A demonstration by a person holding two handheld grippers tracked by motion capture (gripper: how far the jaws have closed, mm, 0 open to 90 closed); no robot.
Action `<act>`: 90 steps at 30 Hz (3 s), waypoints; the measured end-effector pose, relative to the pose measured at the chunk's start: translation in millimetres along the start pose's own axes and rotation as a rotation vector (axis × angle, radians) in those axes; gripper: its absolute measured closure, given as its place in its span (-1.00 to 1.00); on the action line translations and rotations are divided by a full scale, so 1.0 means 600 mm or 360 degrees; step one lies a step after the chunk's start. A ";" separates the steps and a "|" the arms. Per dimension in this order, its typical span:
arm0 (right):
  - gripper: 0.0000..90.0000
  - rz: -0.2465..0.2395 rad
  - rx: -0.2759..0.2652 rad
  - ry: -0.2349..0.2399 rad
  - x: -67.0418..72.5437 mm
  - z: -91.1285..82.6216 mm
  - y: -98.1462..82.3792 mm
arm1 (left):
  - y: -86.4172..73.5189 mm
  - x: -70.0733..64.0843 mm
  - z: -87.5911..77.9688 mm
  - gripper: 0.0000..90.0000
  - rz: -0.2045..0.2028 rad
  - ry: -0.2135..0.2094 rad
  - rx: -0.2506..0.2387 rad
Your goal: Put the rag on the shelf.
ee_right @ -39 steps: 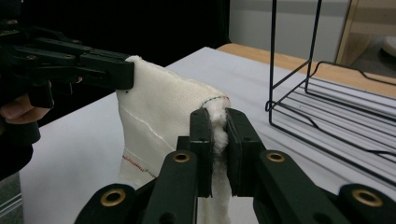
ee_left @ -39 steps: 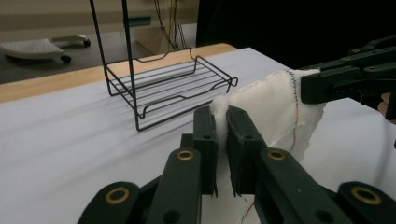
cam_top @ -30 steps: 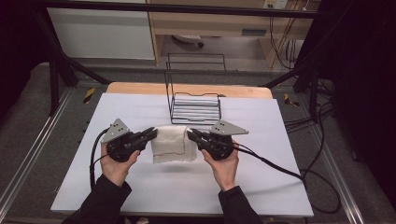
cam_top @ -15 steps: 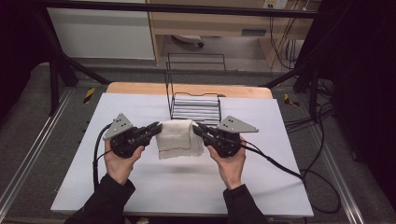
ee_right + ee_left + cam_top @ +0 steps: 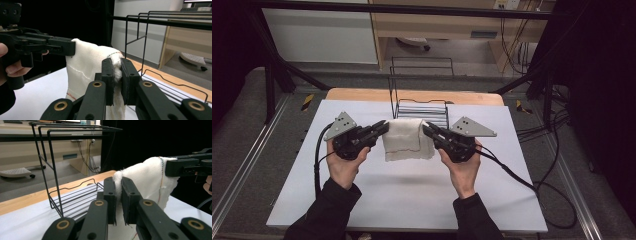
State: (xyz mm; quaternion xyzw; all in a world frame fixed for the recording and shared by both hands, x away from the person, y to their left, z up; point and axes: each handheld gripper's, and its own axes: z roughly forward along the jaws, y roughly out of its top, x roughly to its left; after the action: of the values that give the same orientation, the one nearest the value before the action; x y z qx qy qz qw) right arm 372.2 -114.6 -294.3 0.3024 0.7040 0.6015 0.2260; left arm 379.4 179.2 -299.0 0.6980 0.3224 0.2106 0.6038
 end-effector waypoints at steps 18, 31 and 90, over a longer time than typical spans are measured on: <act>0.83 -0.0037 -0.0115 -0.0064 -0.015 -0.004 0.045 | 0.049 0.004 0.022 0.84 0.0018 0.0021 -0.0127; 0.83 -0.0053 -0.0171 -0.0105 -0.027 -0.003 0.073 | 0.083 0.006 0.036 0.84 0.0045 0.0037 -0.0169; 0.84 -0.0073 -0.0365 -0.0247 -0.087 0.034 0.213 | 0.227 0.035 0.085 0.84 0.0111 0.0115 -0.0378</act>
State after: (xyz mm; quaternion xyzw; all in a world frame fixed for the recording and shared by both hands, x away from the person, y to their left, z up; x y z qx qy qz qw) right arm 443.1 -124.4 -174.6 0.3041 0.6178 0.6474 0.3266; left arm 455.5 149.7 -177.2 0.6242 0.2923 0.2932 0.6625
